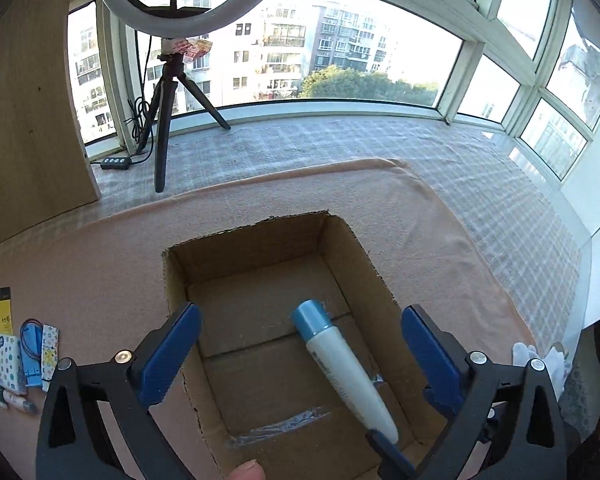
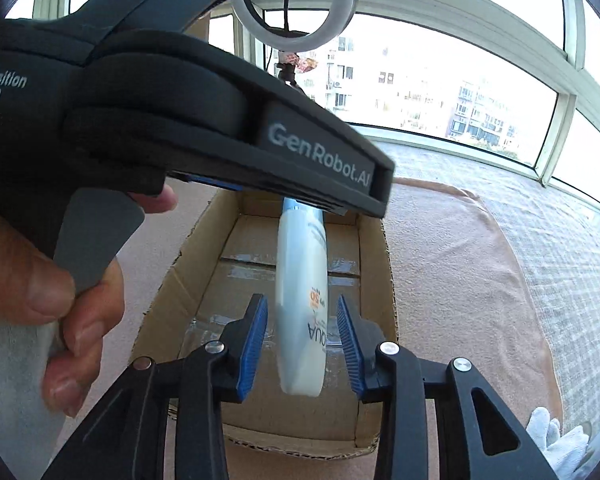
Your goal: Organize objects
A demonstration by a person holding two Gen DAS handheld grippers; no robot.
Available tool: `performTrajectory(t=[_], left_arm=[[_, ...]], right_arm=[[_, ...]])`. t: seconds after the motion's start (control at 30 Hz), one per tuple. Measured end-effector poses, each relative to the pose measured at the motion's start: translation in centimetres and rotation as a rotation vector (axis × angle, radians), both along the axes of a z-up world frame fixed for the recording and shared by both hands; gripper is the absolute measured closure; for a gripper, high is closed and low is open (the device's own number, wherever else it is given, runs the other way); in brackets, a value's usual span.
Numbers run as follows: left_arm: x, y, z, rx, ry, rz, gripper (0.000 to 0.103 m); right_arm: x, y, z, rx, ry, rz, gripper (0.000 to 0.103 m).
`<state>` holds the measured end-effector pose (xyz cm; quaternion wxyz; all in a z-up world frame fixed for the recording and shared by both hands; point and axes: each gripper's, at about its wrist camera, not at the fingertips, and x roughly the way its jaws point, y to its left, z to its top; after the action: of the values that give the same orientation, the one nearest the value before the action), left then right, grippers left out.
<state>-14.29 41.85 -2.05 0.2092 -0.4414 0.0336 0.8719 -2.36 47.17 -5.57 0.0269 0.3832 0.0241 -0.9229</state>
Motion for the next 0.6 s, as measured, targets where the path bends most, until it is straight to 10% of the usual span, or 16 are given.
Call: performTrajectory(t=[0.27, 0.6], left_arm=[[2.3, -12.0, 0.0, -0.023, -0.004, 0.113, 0.000], [8.1, -34.5, -1.1, -0.033, 0.004, 0.349, 0.000]], right_arm=[[1.3, -3.6, 1.2, -0.005, 0.032, -0.005, 0.058], [-0.5, -18.3, -1.5, 0.010, -0.063, 0.248, 0.057]])
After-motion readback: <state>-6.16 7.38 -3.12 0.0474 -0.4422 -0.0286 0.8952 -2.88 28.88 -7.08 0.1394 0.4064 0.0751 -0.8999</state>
